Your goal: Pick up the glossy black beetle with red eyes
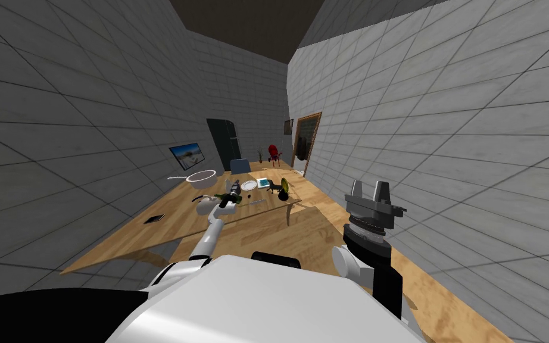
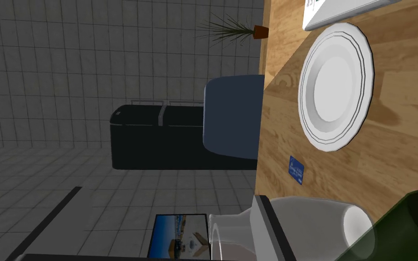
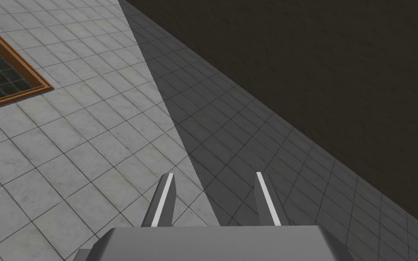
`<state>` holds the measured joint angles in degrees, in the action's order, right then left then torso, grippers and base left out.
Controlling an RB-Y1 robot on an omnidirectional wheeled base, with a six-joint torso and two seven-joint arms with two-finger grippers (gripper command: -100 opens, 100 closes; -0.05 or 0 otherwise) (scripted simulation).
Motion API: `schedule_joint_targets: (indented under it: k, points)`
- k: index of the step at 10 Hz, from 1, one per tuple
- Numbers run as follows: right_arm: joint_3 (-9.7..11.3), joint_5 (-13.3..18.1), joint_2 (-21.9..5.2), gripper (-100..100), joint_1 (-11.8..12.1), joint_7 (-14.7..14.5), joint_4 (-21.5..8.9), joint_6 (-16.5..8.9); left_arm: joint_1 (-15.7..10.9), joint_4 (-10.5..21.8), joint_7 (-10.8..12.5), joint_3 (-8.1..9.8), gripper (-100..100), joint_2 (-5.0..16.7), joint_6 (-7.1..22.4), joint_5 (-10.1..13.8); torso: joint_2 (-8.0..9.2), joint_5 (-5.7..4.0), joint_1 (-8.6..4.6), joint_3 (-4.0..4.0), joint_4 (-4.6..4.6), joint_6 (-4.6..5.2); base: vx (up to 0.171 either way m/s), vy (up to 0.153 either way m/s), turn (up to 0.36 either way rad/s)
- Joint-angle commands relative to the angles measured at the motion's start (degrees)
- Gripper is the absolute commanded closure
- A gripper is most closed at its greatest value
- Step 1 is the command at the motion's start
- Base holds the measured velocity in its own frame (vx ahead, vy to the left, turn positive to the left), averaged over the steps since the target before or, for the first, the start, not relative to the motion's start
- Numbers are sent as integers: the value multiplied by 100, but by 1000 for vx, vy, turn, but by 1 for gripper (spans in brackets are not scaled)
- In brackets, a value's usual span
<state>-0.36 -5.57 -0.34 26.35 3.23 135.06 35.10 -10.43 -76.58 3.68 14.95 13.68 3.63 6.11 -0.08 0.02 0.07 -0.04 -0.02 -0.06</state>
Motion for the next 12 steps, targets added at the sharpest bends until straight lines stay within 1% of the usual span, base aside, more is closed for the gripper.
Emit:
schedule_joint_targets:
  k: [1, 2, 3, 4, 5, 6, 7, 8, 9, 10, 11, 12]
  points:
    - [0, 0, 0, 0, 0, 0, 0, 0, -216, 286, -8, 26, -100, 21, 286, -29, 0, 0, 0, 0, 0, 0, 14, 3, -88]
    - [0, 0, 0, 0, 0, 0, 0, 0, -216, 429, -8, 26, -100, 21, 294, -29, -2, -1, 0, -1, 1, 2, 15, 5, -74]
    - [0, 0, 0, 0, 0, 0, 0, 0, -391, 605, -2, 41, -100, 58, 524, -48, -1, 0, 0, -1, 0, 0, 21, 7, -114]
    - [0, 0, 0, 0, 0, 0, 0, 0, -391, 738, -2, 41, -100, 58, 572, -48, -4, -1, 1, -2, 0, 2, 20, 8, -49]
    - [0, 0, 0, 0, 0, 0, 0, 0, -559, 1008, 6, 51, -100, 97, 740, -68, -3, 0, 1, -2, -1, -1, 26, 7, -80]
    - [0, 0, 0, 0, 0, 0, 0, 0, -559, 1041, 6, 51, -100, 97, 850, -68, -5, 0, 1, -3, 0, 1, 24, 9, -50]
    - [0, 0, 0, 0, 0, 0, 0, 0, -719, 1298, 16, 55, -100, 138, 1022, -89, -5, 0, 1, -3, -1, -1, 28, 11, -87]
    - [0, 0, 0, 0, 0, 0, 0, 0, -719, 1336, 16, 55, -100, 138, 1126, -89, -6, 0, 1, -3, -1, 1, 25, 9, -48]
    - [0, 0, 0, 0, 0, 0, 0, 0, -870, 1533, 28, 55, -100, 180, 1341, -111, -5, 0, 2, -3, -1, -2, 32, 12, -74]
    - [0, 0, 0, 0, 0, 0, 0, 0, -870, 1621, 28, 55, -100, 180, 1398, -111, -7, 0, 2, -4, -1, 0, 30, 10, -44]
    - [0, 0, 0, 0, 0, 0, 0, 0, -1011, 1824, 41, 50, -100, 223, 1624, -133, -7, 0, 2, -4, -2, -2, 37, 11, -68]
    - [0, 0, 0, 0, 0, 0, 0, 0, -1011, 1896, 41, 50, -100, 223, 1665, -133, -9, 0, 2, -5, -1, 0, 31, 10, -41]
